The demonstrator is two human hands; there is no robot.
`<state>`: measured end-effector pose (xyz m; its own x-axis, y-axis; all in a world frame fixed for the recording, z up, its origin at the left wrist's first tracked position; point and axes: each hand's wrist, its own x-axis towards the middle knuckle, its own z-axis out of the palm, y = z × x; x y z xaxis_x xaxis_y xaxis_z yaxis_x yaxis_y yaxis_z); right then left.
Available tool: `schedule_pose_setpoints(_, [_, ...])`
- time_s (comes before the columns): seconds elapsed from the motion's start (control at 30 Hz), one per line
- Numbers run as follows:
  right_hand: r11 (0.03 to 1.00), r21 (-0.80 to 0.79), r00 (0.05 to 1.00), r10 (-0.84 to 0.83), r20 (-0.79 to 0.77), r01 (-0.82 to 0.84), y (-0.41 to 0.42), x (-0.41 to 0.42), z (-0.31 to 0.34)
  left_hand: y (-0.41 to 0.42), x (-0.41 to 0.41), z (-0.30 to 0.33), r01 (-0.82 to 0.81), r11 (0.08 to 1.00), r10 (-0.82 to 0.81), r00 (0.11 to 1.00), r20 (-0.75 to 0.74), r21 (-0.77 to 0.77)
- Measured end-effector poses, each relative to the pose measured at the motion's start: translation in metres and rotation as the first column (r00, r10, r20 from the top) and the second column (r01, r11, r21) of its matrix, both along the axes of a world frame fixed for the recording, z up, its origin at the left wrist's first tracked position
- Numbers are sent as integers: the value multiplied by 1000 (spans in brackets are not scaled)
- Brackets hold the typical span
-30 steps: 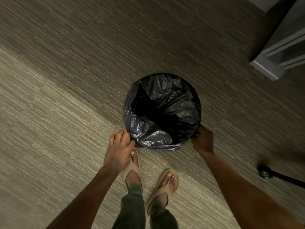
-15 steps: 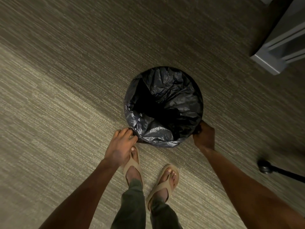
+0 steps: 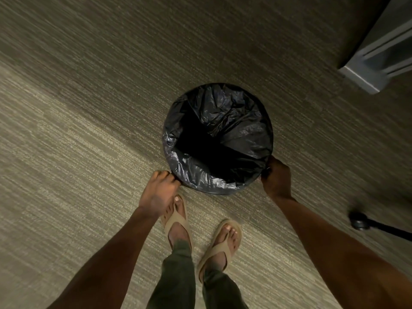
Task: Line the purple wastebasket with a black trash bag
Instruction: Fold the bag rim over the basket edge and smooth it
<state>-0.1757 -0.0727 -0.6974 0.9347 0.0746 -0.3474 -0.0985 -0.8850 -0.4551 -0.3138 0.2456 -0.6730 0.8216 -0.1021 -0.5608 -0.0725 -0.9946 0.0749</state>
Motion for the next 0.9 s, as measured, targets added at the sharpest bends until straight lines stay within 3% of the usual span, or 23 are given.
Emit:
schedule_pose_setpoints(0.1, [968,170,980,-166,-113,184,6,0,3,4,-5,-11,-165,985,163,986,-42,-59])
schedule_pose_setpoints(0.13, [909,243,933,-289,-214,338,7,3,4,4,-8,-10,-305,938,300,952,-52,-166])
schedule_pose_setpoints(0.17, [798,302,841,-424,-336,522,8,6,6,1,-10,-6,-479,820,483,873,-69,-313])
schedule_pose_setpoints(0.2, [653,335,727,-534,-432,679,9,11,11,-2,-11,0,-650,611,690,717,-98,-452])
schedule_pose_setpoints(0.23, [518,348,623,-622,-475,782,9,15,18,-4,-12,8,-766,354,861,491,-132,-537])
schedule_pose_setpoints(0.27, [448,349,567,-688,-453,823,9,20,25,-5,-13,15,-796,128,957,255,-135,-591])
schedule_pose_setpoints(0.3, [471,355,583,-730,-357,807,9,22,33,-5,-13,22,-767,17,992,95,-88,-642])
schedule_pose_setpoints(0.33, [583,349,665,-721,-192,733,10,24,41,-7,-11,30,-735,38,999,45,7,-677])
schedule_pose_setpoints(0.37, [725,323,772,-635,-28,608,13,25,48,-11,-7,36,-710,126,992,81,98,-693])
schedule_pose_setpoints(0.4, [849,287,866,-489,104,444,18,25,53,-16,-2,42,-683,226,974,173,146,-695])
schedule_pose_setpoints(0.47, [964,207,957,-211,199,169,33,31,56,-31,11,47,-664,337,923,374,93,-667])
schedule_pose_setpoints(0.53, [994,107,989,-24,145,9,48,41,52,-43,20,45,-717,355,887,460,-25,-599])
schedule_pose_setpoints(0.67, [998,10,998,70,-5,-70,50,67,38,-39,28,35,-823,316,887,433,-160,-472])
schedule_pose_setpoints(0.8, [982,183,985,71,-157,-42,25,79,36,-27,25,27,-816,373,848,493,-195,-442])
schedule_pose_setpoints(0.9, [966,252,954,129,-269,-60,14,83,41,-10,22,22,-816,255,814,471,-341,-519])
